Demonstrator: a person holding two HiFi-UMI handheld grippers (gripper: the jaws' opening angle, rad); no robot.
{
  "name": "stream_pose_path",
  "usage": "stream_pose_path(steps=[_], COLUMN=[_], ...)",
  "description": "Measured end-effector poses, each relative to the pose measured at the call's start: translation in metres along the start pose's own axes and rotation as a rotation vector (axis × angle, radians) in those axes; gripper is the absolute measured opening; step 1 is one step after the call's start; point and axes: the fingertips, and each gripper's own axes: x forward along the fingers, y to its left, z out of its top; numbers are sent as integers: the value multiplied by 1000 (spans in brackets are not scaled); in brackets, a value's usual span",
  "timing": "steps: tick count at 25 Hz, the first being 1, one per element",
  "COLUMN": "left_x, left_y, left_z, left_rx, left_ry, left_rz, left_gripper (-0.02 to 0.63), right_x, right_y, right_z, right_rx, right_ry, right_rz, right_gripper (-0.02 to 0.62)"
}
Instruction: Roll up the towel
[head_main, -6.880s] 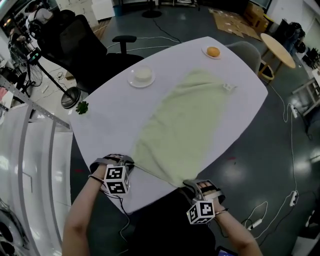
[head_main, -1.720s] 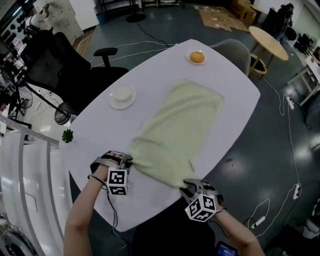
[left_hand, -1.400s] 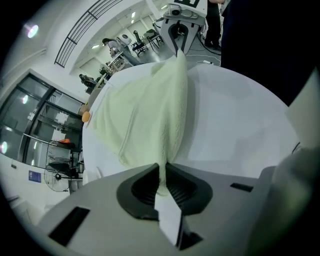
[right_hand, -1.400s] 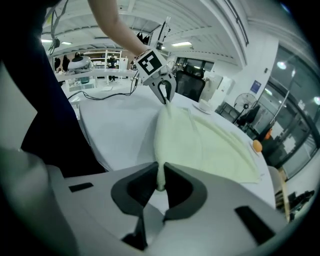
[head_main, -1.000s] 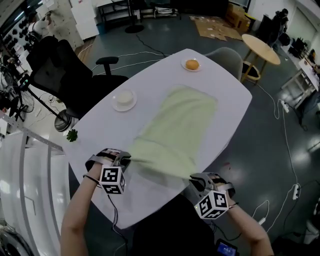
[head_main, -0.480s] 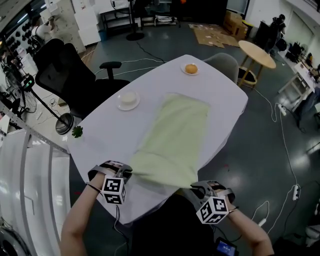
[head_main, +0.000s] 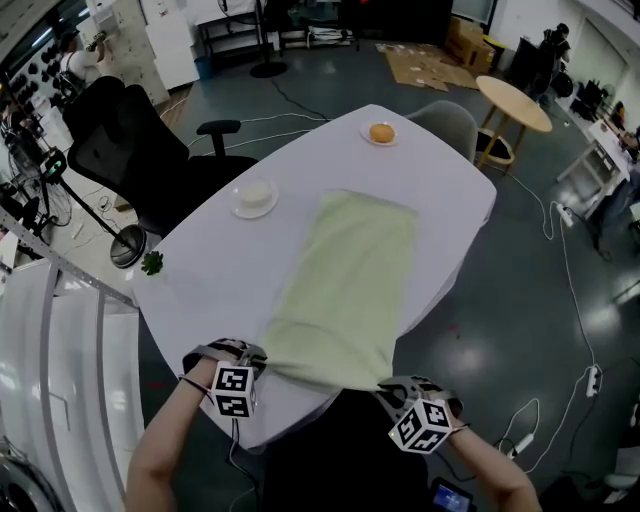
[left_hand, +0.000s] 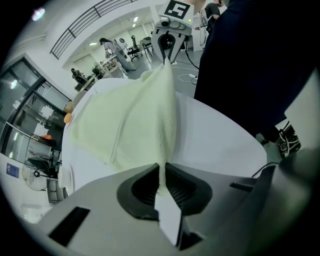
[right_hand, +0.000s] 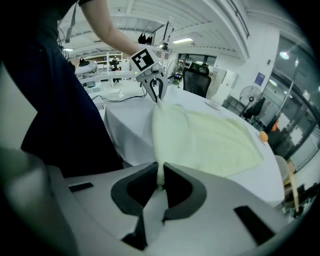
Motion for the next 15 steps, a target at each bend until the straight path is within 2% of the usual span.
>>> stream_pose_path(steps=[3,7,11,15], left_x=[-5,-7,-12,-8], left_y=[12,20,47,75], left_z=[1,7,12,12], left_rx=[-38,-146,-243,-256], left_ry=[-15,-40,-84,-79], left_rz=[-8,-104,-124,-121], left_gripper=[48,48,48,49], right_x=[-5,-13,-15,-8], right_y=[-10,-34,-66,-93], right_z=[4,8,12,9], right_rx=[85,219,305,340], right_ry=[-41,-109,-152,-150], right_rz=[16,32,30,23], right_gripper=[41,43,46,51])
